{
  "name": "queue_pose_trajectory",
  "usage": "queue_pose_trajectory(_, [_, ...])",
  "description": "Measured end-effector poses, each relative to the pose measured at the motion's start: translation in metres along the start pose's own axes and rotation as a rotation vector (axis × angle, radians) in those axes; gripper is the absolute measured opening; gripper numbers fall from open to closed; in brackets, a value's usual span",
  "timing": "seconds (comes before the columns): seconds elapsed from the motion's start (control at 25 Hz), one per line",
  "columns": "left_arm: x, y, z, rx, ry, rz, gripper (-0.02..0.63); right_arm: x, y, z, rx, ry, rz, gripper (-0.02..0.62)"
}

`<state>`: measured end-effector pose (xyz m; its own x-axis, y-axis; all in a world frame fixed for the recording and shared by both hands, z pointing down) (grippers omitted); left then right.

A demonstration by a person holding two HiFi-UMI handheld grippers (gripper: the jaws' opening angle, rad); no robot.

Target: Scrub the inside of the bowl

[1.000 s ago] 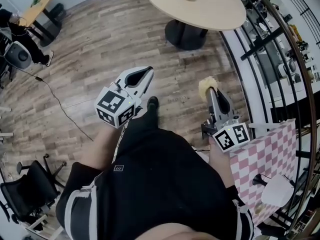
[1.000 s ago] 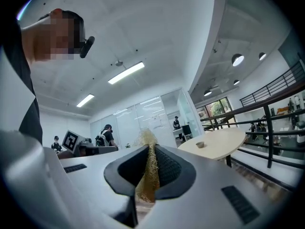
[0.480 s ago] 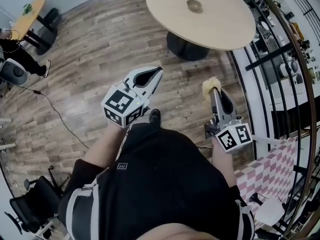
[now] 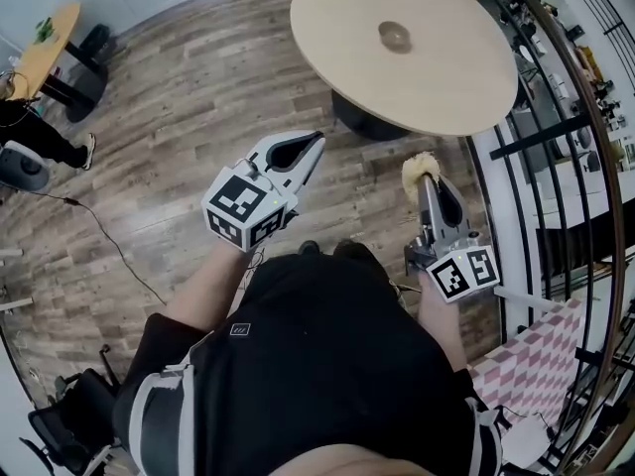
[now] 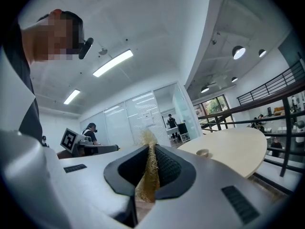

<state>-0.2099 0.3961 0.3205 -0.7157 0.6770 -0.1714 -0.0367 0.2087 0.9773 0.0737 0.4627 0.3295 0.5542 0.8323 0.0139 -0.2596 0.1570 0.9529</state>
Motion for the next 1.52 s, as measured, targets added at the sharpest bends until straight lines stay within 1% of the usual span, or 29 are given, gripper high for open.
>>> queue_pose_trajectory(0.16, [-0.033, 0.000, -0.019, 0.044, 0.037, -0.007, 0.006, -0.030, -0.002, 0.031, -0.009, 0.001, 0.003, 0.044])
queue_pose_trajectory(0.4, [-0.098, -0.005, -0.056, 0.079, 0.030, -0.043, 0.006, -0.084, -0.013, 0.089, -0.018, -0.031, 0.024, 0.044])
queue_pose_trajectory(0.56, [-0.144, -0.026, -0.076, 0.085, 0.021, -0.055, 0.006, -0.118, -0.031, 0.134, -0.021, -0.053, 0.024, 0.044])
queue_pose_trajectory(0.72, [-0.197, -0.056, -0.090, 0.072, 0.010, -0.065, 0.006, -0.148, -0.065, 0.180, -0.006, -0.071, 0.005, 0.044])
queue_pose_trajectory(0.84, [-0.232, -0.064, -0.098, 0.068, 0.000, -0.066, 0.006, -0.165, -0.077, 0.212, 0.009, -0.092, -0.012, 0.044])
queue_pose_trajectory(1.0, [-0.269, -0.070, -0.112, 0.094, -0.017, -0.056, 0.006, -0.188, -0.085, 0.248, 0.000, -0.086, -0.030, 0.044])
queue_pose_trajectory(1.2, [-0.304, -0.077, -0.143, 0.061, -0.010, -0.067, 0.006, -0.221, -0.083, 0.269, -0.003, -0.055, -0.070, 0.044])
queue_pose_trajectory(1.24, [-0.312, -0.078, -0.150, 0.033, -0.021, -0.078, 0.006, -0.229, -0.082, 0.274, -0.005, -0.046, -0.079, 0.044])
queue_pose_trajectory(1.32, [-0.328, -0.080, -0.162, -0.053, -0.061, -0.108, 0.006, -0.243, -0.080, 0.282, -0.014, -0.024, -0.091, 0.044])
queue_pose_trajectory(1.36, [-0.337, -0.080, -0.168, -0.078, -0.070, -0.119, 0.006, -0.250, -0.080, 0.287, -0.018, -0.012, -0.095, 0.044])
queue_pose_trajectory(1.48, [-0.364, -0.078, -0.189, -0.067, -0.038, -0.132, 0.006, -0.275, -0.079, 0.298, -0.024, 0.018, -0.108, 0.044])
queue_pose_trajectory(1.52, [-0.372, -0.077, -0.196, -0.076, -0.026, -0.141, 0.006, -0.284, -0.077, 0.299, -0.026, 0.026, -0.114, 0.044])
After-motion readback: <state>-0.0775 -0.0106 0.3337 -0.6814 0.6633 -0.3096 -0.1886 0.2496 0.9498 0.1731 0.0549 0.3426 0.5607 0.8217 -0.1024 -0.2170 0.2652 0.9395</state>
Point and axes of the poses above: the fingertips, and each gripper's own axes: x backward along the fingers, z to its right, y out of its underside, the point moved 9 cm from there along x, backward along the fingers, and after that the axes turned 4 degrees about -y, right-handed, at the moved point
